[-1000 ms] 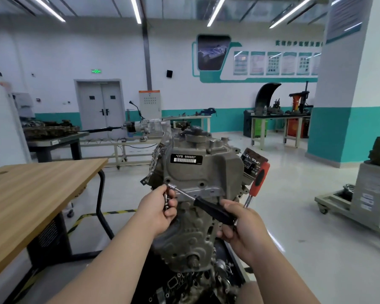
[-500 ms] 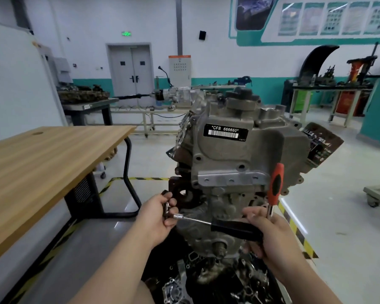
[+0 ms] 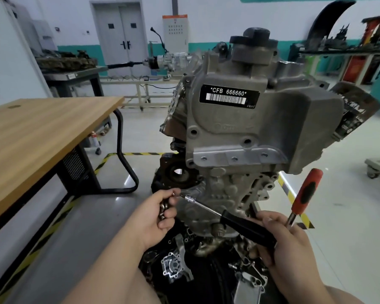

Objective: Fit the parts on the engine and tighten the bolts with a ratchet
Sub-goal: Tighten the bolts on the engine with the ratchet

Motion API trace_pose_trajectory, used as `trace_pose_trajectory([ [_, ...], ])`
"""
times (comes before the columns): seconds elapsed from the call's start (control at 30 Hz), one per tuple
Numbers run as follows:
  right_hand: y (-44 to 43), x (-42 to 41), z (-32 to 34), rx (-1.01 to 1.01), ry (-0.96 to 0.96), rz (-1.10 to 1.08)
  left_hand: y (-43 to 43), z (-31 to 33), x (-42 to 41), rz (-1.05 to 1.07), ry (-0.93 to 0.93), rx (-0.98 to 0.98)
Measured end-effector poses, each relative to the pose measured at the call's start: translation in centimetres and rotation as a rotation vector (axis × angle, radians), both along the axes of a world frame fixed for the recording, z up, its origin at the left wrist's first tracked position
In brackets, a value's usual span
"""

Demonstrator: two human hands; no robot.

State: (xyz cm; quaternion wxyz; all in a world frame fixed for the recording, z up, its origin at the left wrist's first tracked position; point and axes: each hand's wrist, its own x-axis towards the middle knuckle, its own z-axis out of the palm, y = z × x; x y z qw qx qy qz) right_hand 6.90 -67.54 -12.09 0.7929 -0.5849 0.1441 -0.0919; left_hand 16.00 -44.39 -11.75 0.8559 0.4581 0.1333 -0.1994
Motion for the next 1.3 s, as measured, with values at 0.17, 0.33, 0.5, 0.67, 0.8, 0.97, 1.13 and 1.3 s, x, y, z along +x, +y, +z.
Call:
trace_pose_trajectory([
  [0.17,0.1,-0.1,-0.3,-0.035,0.053,0.017,0.1,-0.2,-0.7,-0.1,-0.003,0.048],
  [0.33,-0.1,0.0,-0.5,-0.023,0.083,0.047,0.8,-0.3,-1.0,-0.119,0.006,0.051],
  [0.5,-0.3,-0.4,-0.5,-0.032,0.068,0.083,1.1,-0.5,-1.2,-0.164,0.03,0.088],
  [0.67,-0.8,-0.7,-0.5,-0.075,0.057,0.144,1.4,-0.8,-1.5,-0.23,0.046,0.199],
  [0.8,-1.5,-0.8,0.0,-0.121,0.076,0.177,1.5,-1.1,-1.8,-0.333,0.085,0.365],
  [0.97,-2.0,-1.0,-0.2,-0.119,0.121,0.165,0.7,-1.6,-1.8,-0.324,0.047,0.457],
  [1.13,-0.2,-1.7,-0.9,-0.08,0.112,0.234,-2.0,-1.6,0.2,-0.022,-0.002,0.338],
  [1.3,1.8,-2.8,-0.8,-0.326,0.148,0.436,-3.4,-1.0,1.4,0.019,-0.04,0.325],
])
